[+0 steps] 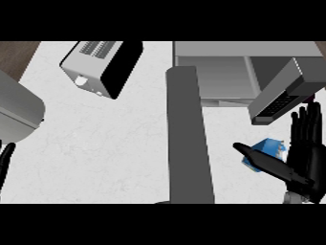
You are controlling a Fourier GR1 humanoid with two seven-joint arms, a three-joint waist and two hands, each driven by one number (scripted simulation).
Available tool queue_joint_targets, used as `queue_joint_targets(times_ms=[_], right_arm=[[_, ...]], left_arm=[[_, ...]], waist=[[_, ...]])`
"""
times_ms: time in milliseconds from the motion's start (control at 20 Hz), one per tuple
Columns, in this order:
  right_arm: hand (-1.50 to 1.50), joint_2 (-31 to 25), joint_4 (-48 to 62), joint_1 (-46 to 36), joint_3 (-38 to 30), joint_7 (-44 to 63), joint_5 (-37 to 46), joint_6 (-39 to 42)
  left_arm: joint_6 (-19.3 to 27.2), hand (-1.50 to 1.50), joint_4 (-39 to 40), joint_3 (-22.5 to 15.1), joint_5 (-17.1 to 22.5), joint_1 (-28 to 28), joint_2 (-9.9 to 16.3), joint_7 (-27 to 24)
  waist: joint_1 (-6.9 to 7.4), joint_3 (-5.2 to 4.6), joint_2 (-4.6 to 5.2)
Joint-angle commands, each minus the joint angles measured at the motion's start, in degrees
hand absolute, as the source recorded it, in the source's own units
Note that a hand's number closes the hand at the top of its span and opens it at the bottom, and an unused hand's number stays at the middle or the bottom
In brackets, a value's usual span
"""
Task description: Pick up the milk, place it into the microwave and close the microwave
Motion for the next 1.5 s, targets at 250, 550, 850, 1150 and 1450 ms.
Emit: queue_joint_targets(times_ms=[250,550,850,1150,1450], right_arm=[[-1.50,1.00,6.70,7.88,-1.82,-12.63,-4.76,3.97],[-1.50,-3.79,15.47,2.21,-10.02,-15.41,-9.94,10.69],[-1.50,-2.73,22.67,1.69,-9.33,-23.86,-8.06,12.28],[-1.50,-1.55,29.08,-3.94,-9.87,-23.99,-6.93,9.85],[-1.50,-3.51,40.64,-5.20,-15.10,-30.02,-6.26,6.97]], left_arm=[[-4.27,-1.50,4.91,2.14,0.94,2.67,-0.96,-5.85],[-3.05,-1.50,-2.90,1.40,2.05,3.89,-0.24,-0.08],[-3.14,-1.50,-0.92,-2.64,-1.74,7.47,-1.95,-6.17],[-4.42,-1.50,-1.81,3.62,3.47,2.84,-0.26,0.60],[-4.12,-1.50,-4.18,2.36,2.41,4.75,-1.83,1.53]], waist=[[-0.02,-0.03,-0.03],[0.18,0.00,0.01],[0.30,-0.01,-0.01],[0.25,-0.01,0.03],[0.38,0.03,0.07]])
